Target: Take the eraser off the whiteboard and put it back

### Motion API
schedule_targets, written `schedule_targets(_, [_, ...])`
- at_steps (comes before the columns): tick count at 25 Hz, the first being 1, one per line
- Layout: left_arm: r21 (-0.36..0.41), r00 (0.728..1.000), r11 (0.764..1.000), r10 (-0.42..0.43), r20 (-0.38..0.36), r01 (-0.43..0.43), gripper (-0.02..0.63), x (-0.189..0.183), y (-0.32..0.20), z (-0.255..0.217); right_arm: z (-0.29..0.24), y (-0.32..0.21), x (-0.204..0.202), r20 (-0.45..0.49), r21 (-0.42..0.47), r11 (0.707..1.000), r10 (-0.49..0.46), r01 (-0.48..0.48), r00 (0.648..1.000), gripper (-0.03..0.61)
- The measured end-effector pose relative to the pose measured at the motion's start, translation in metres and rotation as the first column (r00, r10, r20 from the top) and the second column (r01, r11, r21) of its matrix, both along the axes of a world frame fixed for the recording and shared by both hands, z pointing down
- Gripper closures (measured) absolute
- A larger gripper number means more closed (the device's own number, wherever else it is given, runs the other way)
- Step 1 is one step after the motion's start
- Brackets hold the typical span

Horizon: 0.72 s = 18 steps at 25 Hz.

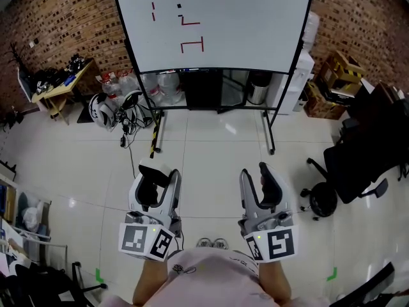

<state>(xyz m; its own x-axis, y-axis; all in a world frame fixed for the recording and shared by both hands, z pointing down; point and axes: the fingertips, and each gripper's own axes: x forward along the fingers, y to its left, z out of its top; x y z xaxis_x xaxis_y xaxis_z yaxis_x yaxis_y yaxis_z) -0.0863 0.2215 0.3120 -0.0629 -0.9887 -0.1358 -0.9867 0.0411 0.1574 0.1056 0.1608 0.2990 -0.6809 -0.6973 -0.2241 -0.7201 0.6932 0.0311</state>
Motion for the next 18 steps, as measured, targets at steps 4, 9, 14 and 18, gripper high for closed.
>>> schedule_targets(4, [-0.016, 1.000, 1.000, -0.016, 0.025, 0.017, 0.342, -0.008, 0.002, -0.003, 0.000, 0.002, -0.006, -0.005, 0.000, 1.000, 0.007, -0.007, 1.000, 0.431])
schedule_targets(9, [-0.017, 0.996, 0.997, -0.073, 0.042, 0.073, 0.342, -0.033, 0.015, -0.005, 0.003, 0.002, -0.033, -0.023, 0.018, 1.000, -0.024, 0.025, 0.999, 0.432])
schedule_targets(14, [-0.038, 0.995, 0.996, -0.082, 0.064, 0.084, 0.342, -0.034, 0.014, -0.001, 0.005, -0.004, -0.031, -0.029, -0.006, 1.000, -0.003, 0.003, 1.000, 0.431])
schedule_targets(18, [-0.044, 0.995, 0.996, -0.070, 0.068, 0.073, 0.342, -0.028, 0.010, 0.004, 0.013, -0.010, -0.021, -0.018, -0.035, 0.999, 0.016, -0.016, 1.000, 0.433])
